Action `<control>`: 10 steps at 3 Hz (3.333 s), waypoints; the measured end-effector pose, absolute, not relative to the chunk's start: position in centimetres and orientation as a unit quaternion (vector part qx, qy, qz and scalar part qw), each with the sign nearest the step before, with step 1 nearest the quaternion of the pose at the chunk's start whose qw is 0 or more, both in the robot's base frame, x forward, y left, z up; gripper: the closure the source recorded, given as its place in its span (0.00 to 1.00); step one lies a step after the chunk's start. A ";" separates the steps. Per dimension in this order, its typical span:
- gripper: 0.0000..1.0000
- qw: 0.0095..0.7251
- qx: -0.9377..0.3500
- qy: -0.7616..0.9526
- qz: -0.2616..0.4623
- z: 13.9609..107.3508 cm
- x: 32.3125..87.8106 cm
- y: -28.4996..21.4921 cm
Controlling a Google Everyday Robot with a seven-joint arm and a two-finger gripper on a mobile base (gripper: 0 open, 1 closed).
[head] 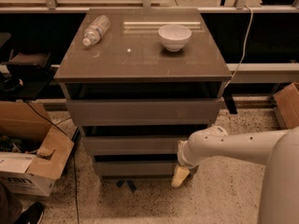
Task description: Open bottom drawer
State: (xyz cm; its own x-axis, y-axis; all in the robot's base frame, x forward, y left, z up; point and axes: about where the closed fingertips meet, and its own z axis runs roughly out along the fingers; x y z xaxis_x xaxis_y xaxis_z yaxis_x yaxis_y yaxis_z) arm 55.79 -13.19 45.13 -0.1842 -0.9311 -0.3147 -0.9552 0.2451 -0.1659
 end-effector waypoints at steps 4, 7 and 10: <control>0.00 0.107 -0.619 0.778 0.031 34.6 57.6 -12.6; 0.00 0.106 -0.642 0.759 0.017 33.6 57.4 -12.1; 0.00 0.146 -0.684 0.715 0.024 30.9 55.7 -12.9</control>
Offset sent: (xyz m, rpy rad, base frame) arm -0.0033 0.0000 -0.0433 -0.0966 0.1039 0.0027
